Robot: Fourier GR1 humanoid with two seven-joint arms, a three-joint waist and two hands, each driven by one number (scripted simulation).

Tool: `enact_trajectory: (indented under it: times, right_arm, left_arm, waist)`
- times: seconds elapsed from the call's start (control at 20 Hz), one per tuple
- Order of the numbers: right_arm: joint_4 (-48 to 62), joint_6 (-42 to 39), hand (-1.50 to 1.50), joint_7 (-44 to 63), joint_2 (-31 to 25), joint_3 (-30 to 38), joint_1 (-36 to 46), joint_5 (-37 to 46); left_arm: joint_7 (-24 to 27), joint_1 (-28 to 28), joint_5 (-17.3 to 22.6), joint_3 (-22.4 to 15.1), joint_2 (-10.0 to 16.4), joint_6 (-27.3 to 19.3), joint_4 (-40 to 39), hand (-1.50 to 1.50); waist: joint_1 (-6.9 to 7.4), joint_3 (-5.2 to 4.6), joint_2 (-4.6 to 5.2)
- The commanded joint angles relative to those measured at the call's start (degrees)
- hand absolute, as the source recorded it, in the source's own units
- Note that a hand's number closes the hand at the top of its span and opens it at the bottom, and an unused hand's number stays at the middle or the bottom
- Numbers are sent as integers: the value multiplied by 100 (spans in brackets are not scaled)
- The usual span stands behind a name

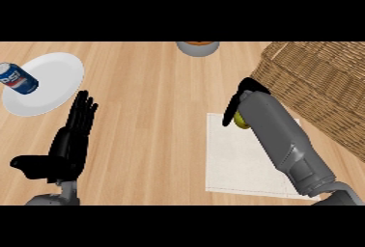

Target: Pick the pear from the placemat and place it in the basket

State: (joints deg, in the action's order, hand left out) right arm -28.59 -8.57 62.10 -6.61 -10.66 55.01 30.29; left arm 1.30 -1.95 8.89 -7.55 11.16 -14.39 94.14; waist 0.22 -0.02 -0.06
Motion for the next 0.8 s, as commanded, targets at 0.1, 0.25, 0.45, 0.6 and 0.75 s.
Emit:
enact_trajectory:
  times: [0.1, 0.25, 0.45, 0.6, 0.75]
  right_arm:
    - [33, 4, -150, 498, -31, 183, 0, 118]
    - [15, 120, -150, 254, -29, 188, -245, 236]
    - [-75, -332, 150, 210, 75, 300, -218, 91]
    - [347, -470, 150, -272, 159, 71, -185, 300]
    - [409, -582, 150, -164, 167, 193, 162, 293]
  left_arm:
    - [-100, -191, -174, -23, -198, -85, -109, 0]
    - [-318, -115, -16, 121, -32, 162, 106, 0]
    - [-107, 118, 66, 259, -17, 313, 176, 0]
    - [-284, 73, -245, -77, -197, 59, 312, 0]
    - [-133, -74, -162, 96, -170, 201, 126, 0]
  waist:
    - [11, 1, 11]
    - [12, 2, 11]
    - [13, 1, 6]
    - [61, 4, 25]
    - [71, 2, 30]
